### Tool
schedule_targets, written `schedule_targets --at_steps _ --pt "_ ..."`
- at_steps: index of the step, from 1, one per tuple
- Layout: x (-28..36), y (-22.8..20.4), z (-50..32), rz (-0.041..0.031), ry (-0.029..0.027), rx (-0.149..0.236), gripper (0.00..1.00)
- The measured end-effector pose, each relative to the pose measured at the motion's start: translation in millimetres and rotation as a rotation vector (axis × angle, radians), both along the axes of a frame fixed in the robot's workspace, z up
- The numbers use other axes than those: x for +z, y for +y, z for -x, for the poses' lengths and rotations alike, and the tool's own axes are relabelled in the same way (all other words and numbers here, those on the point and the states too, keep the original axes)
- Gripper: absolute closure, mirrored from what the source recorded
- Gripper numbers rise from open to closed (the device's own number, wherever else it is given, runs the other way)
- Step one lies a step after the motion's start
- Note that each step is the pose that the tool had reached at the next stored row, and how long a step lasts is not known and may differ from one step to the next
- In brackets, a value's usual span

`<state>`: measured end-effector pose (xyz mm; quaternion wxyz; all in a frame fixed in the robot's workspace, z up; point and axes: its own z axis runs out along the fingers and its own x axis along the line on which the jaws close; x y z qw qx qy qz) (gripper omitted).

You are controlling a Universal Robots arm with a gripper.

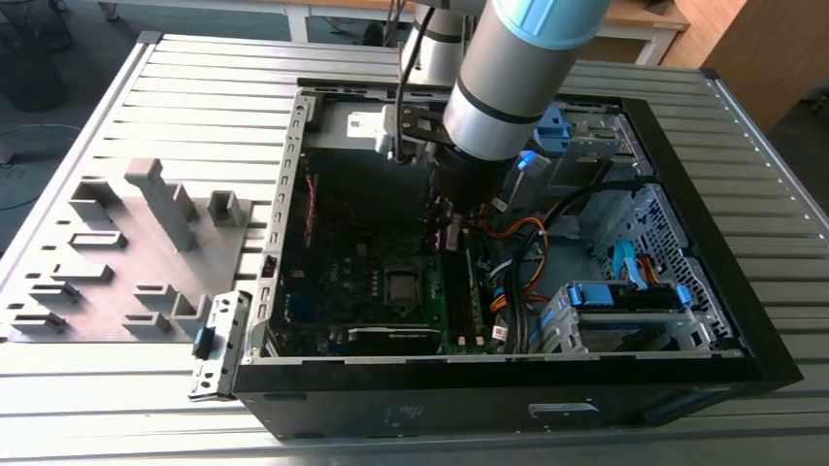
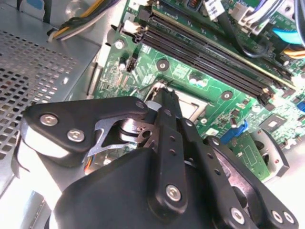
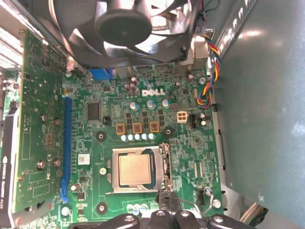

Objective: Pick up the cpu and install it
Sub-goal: 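Close the cpu cover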

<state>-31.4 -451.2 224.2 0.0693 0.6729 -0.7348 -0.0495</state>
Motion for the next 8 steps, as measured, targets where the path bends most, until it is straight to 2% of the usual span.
schedule_targets --at_steps 4,8 --pt "-0.1 -2.0 9.6 0.0001 -0.0029 0.000 0.89" --pt "-0.2 -6.2 16.0 0.0001 -0.0050 0.000 0.89"
